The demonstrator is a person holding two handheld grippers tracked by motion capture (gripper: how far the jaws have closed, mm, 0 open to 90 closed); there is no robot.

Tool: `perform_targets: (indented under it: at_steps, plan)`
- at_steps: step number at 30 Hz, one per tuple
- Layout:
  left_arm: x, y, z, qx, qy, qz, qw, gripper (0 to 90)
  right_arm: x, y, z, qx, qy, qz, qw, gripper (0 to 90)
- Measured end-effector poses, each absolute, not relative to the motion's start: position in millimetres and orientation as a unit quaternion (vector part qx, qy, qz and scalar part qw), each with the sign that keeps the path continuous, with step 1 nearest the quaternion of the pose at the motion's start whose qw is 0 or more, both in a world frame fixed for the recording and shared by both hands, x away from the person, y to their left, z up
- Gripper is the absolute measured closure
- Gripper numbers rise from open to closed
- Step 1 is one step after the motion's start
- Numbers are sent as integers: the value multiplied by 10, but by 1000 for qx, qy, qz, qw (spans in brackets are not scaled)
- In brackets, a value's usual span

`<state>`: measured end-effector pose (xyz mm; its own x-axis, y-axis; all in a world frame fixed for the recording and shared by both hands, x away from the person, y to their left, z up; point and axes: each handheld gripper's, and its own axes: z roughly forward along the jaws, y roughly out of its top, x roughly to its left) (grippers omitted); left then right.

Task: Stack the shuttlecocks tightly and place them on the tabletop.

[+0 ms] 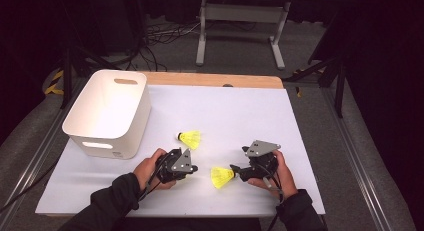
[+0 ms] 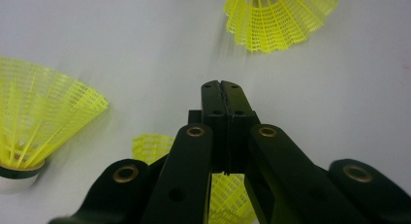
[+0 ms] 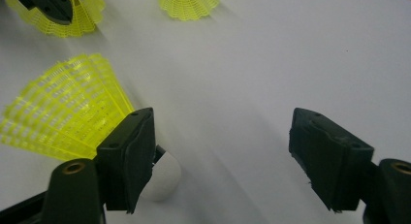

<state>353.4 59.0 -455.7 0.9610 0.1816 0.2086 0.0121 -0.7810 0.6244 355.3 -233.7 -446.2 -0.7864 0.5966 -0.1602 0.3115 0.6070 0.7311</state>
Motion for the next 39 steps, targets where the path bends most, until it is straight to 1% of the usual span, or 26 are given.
perform_targets:
  at_steps: [5,13,15,16,19,21,23,28,33,34,35,39]
  plan:
    - [3543,644,-4513,927,58,132,345,897,3548,-2343,-4452,260,873,361,200,259]
    - [3512,805,-4330,908,64,157,383,871,3535,-2336,-4426,259,870,366,205,263]
    - [3491,884,-4262,901,68,168,395,863,3514,-2335,-4391,260,865,375,211,274]
    - [3465,987,-4204,893,74,174,409,858,3506,-2335,-4373,259,862,380,212,276]
    - [3436,1103,-4162,886,77,185,419,834,3485,-2333,-4338,261,856,391,213,282]
    - [3406,1247,-4137,877,83,197,430,824,3452,-2311,-4296,259,852,400,216,288]
    - [3390,1368,-4141,870,88,200,441,818,3430,-2282,-4271,257,850,405,218,293]
    - [3337,1604,-4236,866,102,212,442,797,3350,-2168,-4215,246,849,413,220,305]
    - [3317,1688,-4357,870,105,204,435,772,3301,-2075,-4193,236,852,413,217,312]
    - [3315,1689,-4383,874,105,203,430,761,3296,-2059,-4195,233,853,413,217,312]
    - [3312,1685,-4409,876,105,204,423,717,3292,-2043,-4198,234,854,412,215,313]
    - [3271,1710,-4493,879,96,203,421,655,3281,-2017,-4199,235,853,413,214,324]
